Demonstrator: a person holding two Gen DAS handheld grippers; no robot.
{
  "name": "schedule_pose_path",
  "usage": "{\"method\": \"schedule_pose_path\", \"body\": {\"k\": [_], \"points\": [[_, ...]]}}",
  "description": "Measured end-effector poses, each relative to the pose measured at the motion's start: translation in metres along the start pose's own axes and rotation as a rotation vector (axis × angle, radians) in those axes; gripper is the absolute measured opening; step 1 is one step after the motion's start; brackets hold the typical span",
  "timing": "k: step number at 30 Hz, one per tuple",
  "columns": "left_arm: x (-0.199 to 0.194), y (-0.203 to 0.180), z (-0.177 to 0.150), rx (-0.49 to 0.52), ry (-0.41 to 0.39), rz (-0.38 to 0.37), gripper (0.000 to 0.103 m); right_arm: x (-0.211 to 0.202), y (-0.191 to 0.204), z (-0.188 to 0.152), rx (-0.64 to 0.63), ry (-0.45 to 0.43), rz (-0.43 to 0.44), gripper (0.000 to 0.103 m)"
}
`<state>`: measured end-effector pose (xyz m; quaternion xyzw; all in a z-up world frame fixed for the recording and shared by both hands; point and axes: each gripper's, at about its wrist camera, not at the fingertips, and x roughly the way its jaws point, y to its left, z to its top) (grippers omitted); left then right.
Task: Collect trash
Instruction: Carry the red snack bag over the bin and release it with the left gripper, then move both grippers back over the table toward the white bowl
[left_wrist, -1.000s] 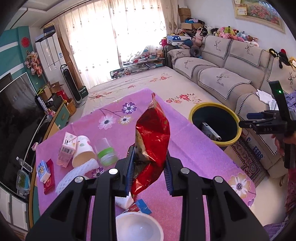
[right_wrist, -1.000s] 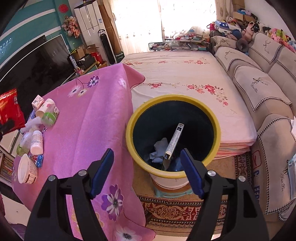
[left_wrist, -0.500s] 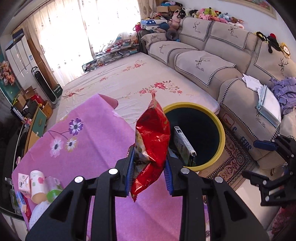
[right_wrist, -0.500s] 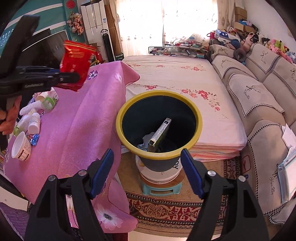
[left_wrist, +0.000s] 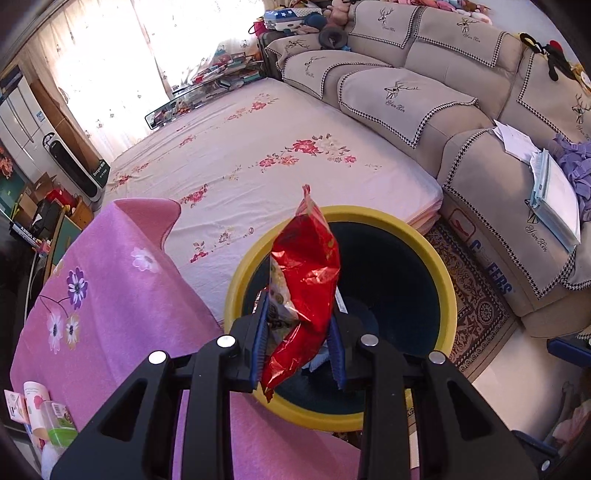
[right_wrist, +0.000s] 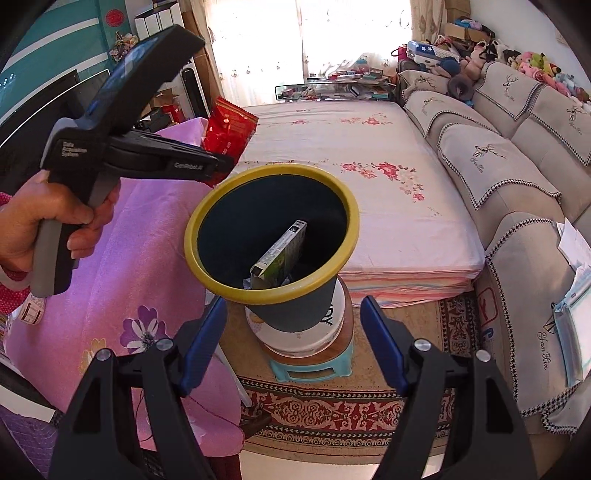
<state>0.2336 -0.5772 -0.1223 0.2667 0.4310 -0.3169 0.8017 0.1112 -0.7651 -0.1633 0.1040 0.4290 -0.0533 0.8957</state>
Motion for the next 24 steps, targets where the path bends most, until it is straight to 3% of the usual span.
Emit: {"method": "schedule_pose_path", "body": {"k": [5, 12, 14, 20, 24], "points": [[0.037, -0.02, 0.014, -0.003, 0.061, -0.004, 0.029, 0.004, -0.008, -0.004, 0.02, 0.009, 0.009, 0.071], [0.068, -0.019, 0.016, -0.041, 0.12, -0.011, 0.032, 0.009, -0.016, -0.006, 0.044, 0.024, 0.008, 0.071], [0.069, -0.018, 0.017, -0.047, 0.117, -0.008, 0.047, 0.01, -0.018, -0.006, 0.045, 0.026, 0.005, 0.071], [0.03, -0.001, 0.016, -0.07, 0.076, -0.03, 0.074, 0.008, -0.013, -0.004, 0.035, 0.024, 0.002, 0.071], [-0.032, 0.016, 0.009, -0.075, 0.001, -0.053, 0.079, 0.003, -0.006, -0.002, 0.025, 0.012, 0.011, 0.071]]}}
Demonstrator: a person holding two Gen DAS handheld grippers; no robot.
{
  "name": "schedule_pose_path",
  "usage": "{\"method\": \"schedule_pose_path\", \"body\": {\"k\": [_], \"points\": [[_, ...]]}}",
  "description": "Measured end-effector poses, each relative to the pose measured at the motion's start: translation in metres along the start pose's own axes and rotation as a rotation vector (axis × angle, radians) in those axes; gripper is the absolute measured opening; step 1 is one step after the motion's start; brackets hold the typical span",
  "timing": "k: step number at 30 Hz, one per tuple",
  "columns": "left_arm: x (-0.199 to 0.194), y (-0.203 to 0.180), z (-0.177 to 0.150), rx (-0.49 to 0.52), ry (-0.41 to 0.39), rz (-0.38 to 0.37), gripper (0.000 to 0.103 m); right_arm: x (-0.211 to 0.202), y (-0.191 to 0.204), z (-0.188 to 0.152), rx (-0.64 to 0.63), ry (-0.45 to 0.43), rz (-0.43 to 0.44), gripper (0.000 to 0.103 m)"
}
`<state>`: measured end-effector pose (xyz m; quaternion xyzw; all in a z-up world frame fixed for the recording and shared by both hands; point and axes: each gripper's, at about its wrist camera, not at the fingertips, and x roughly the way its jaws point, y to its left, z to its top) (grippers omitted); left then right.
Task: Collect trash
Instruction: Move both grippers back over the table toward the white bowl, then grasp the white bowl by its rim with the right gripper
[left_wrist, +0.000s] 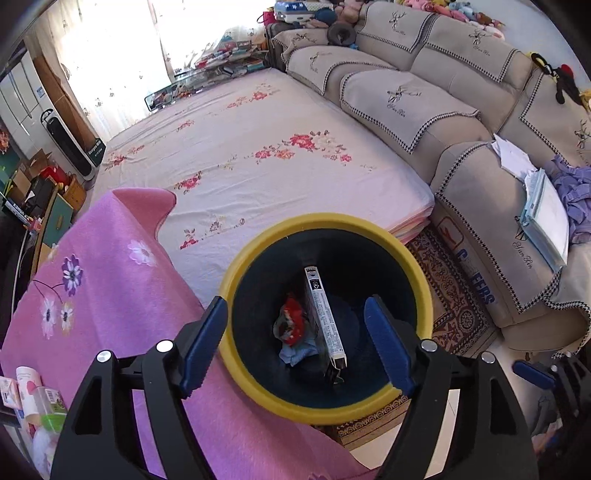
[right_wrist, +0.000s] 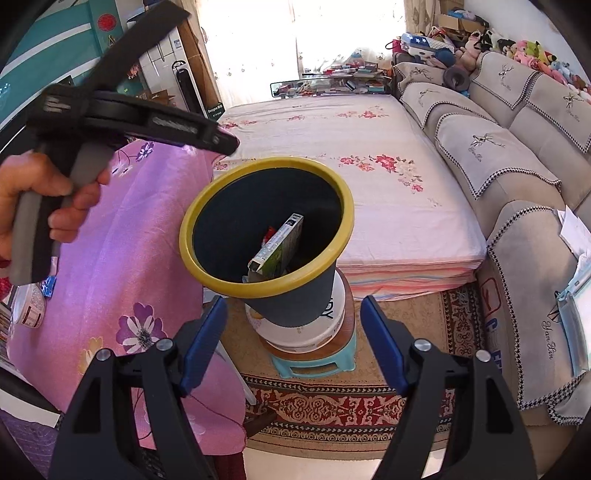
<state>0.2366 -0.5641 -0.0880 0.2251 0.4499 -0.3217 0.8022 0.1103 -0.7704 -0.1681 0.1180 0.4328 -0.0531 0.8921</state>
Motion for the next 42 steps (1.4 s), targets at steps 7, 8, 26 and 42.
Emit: {"method": "schedule_pose_path", "body": {"k": [7, 8, 26, 42], "points": [[-0.146, 0.054, -0.057, -0.056, -0.242, 0.056, 0.098, 0.005, 0.029, 0.004, -0.05, 0.006, 0.029, 0.071], [-0.162, 0.064, -0.07, -0.071, -0.267, 0.073, 0.098, 0.006, 0.035, 0.005, -0.063, 0.008, 0.036, 0.071], [-0.28, 0.269, -0.371, -0.564, -0.312, 0.364, 0.098, 0.007, 0.284, -0.003, -0.476, 0.058, 0.402, 0.072], [-0.276, 0.314, -0.456, -0.721, -0.303, 0.379, 0.098, 0.048, 0.421, -0.037, -0.706, 0.18, 0.441, 0.091]]}}
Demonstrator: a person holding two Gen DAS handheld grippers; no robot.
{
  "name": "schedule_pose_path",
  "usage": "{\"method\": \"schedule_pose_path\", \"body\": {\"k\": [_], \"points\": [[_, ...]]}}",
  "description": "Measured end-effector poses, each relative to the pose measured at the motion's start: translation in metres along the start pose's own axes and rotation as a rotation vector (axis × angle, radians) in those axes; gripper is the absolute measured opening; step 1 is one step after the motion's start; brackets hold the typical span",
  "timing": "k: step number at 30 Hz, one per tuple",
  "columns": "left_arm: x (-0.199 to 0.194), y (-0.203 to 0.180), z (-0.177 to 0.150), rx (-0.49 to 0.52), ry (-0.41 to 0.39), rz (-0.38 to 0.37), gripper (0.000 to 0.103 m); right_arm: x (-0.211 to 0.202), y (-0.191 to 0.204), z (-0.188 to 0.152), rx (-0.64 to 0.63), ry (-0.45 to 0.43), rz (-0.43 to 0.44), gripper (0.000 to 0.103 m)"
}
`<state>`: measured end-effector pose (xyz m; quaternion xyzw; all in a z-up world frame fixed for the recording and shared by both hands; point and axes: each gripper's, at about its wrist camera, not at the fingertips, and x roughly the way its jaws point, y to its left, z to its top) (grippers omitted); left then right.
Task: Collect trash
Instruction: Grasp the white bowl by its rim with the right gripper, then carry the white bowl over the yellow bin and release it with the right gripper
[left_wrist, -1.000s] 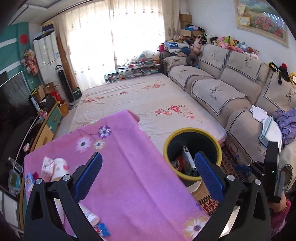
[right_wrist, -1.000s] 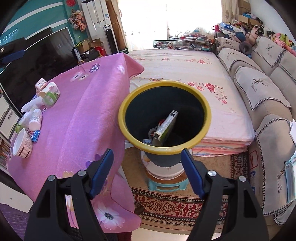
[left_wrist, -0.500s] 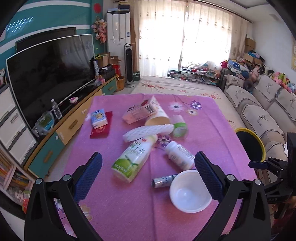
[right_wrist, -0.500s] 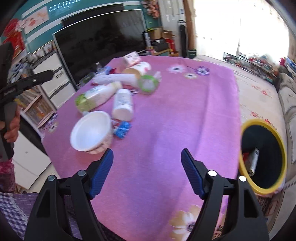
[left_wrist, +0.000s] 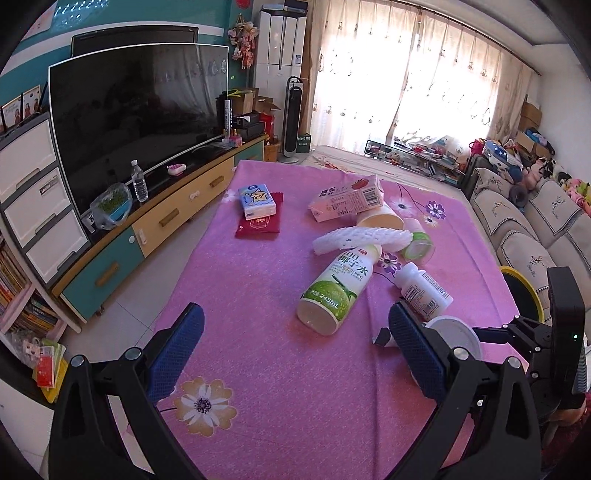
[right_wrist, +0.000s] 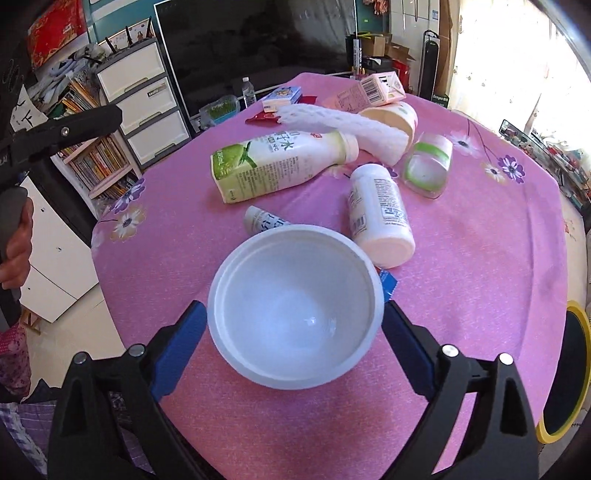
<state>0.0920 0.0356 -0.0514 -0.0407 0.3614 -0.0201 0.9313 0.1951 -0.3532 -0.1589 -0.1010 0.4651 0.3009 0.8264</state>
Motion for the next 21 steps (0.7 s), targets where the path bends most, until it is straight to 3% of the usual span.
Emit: {"method": "schedule_pose_path", "body": {"k": [10, 21], "points": [[0.015, -0.014, -0.005, 0.025, 0.03, -0.036, 0.098, 0.017, 0.007, 0.004, -0.032, 0.041, -0.044, 0.09], [0.024, -0.028, -0.006, 0.053, 0.043, -0.041, 0.098, -0.005, -0.003, -0.002, -0.004, -0.021, 0.0, 0.088]]}}
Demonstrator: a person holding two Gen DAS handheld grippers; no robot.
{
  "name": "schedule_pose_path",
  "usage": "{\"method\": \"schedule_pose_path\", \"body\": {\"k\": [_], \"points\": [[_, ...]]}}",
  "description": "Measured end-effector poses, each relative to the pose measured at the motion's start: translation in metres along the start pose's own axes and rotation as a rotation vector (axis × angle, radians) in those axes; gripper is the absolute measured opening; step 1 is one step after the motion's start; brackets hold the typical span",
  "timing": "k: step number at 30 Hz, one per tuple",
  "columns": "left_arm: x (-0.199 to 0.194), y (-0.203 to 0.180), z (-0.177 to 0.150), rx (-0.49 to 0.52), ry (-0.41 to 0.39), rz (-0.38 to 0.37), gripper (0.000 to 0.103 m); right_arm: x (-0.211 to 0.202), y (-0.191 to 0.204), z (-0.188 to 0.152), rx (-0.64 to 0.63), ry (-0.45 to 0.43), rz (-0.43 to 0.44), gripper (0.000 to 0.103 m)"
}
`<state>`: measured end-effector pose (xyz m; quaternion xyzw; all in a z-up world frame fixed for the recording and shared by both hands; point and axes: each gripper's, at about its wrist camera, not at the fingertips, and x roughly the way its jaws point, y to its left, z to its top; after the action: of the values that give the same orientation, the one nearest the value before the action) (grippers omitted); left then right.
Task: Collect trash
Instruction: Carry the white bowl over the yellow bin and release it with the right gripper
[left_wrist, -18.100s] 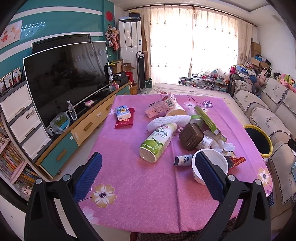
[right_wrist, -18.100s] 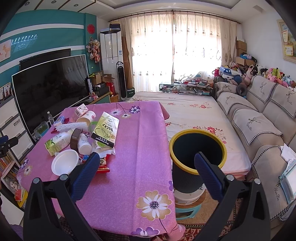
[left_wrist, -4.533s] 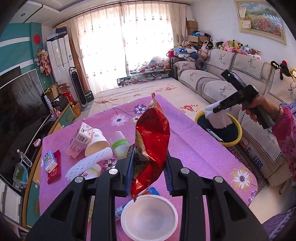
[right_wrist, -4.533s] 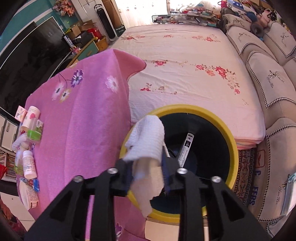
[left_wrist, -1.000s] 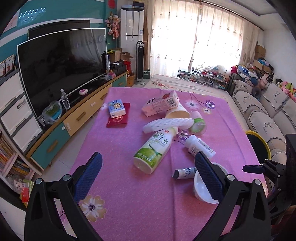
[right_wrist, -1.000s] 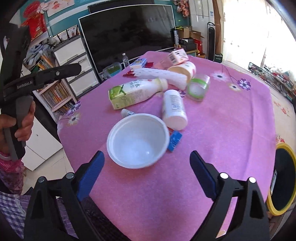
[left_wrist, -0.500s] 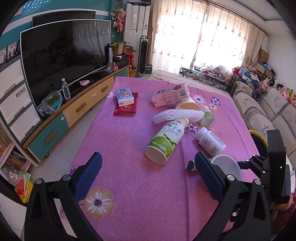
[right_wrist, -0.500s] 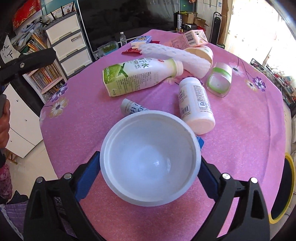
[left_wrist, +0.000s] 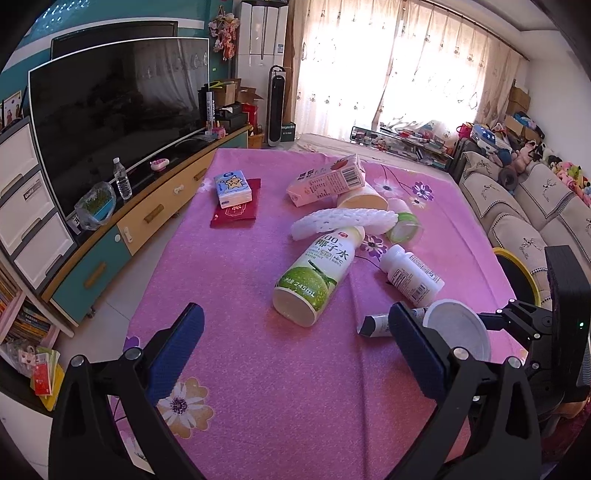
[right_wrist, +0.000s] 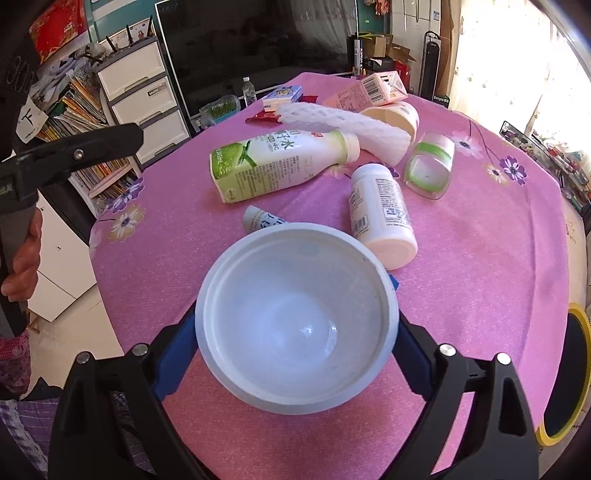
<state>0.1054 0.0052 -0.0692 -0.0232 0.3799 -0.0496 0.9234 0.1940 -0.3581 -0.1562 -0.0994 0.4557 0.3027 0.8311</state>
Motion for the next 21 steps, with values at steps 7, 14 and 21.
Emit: {"method": "schedule_pose_path", "body": {"k": [7, 14, 21], "points": [[0.003, -0.019, 0.001, 0.039, -0.002, -0.034, 0.098, -0.032, -0.03, -0.003, 0.043, -0.048, -0.047, 0.088], [0.017, -0.052, 0.007, 0.083, 0.014, -0.065, 0.098, -0.071, -0.116, -0.018, 0.176, -0.096, -0.191, 0.088], [0.032, -0.092, 0.022, 0.114, 0.017, -0.1, 0.098, -0.102, -0.232, -0.05, 0.363, -0.097, -0.343, 0.088]]}}
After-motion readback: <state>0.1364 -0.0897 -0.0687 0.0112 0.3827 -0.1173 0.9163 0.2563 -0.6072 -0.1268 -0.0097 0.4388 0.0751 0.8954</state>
